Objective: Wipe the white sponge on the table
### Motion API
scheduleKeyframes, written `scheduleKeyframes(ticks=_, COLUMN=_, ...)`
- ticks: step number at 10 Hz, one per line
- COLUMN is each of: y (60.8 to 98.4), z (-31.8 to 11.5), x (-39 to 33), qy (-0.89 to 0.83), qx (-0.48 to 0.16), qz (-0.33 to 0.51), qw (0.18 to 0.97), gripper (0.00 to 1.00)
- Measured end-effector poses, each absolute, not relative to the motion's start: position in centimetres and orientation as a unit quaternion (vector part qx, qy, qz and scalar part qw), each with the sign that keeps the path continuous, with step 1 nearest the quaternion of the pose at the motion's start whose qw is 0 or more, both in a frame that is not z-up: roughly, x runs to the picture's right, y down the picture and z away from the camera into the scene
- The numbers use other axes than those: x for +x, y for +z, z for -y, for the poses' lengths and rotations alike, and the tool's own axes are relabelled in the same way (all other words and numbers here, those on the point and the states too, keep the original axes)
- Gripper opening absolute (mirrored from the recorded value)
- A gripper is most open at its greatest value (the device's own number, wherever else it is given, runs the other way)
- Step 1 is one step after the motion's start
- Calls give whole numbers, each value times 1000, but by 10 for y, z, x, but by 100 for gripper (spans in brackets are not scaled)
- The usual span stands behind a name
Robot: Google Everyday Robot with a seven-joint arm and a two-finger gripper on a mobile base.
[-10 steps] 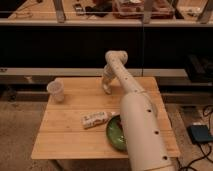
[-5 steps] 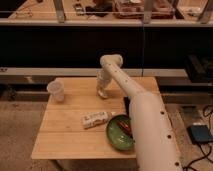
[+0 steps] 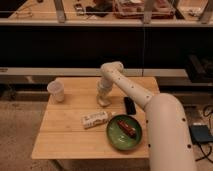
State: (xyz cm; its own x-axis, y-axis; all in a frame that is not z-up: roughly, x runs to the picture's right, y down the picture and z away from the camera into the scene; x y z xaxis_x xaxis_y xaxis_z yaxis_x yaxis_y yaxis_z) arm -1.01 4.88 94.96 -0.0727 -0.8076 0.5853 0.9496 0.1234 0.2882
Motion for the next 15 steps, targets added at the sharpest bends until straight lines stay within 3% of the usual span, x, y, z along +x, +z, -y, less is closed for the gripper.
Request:
scheduleKeyframes(ticks=4, y=928, z=-37, x=83, qy=-598, qx=-108, qz=277, qw=744, gripper=0)
scheduleKeyframes(ticks=8, y=935, z=-9, x=143, qy=-550, qx=-90, qz=223, qw=800, gripper=0)
scheduleKeyframes(ticks=12, y=960, z=35, x=141, qy=-536, qx=-67, qz=206, qw=816, gripper=0)
scheduleKeyframes(ticks=15, y=980, z=43, x=91, qy=-559, qx=-63, qz=232, qw=794, gripper=0)
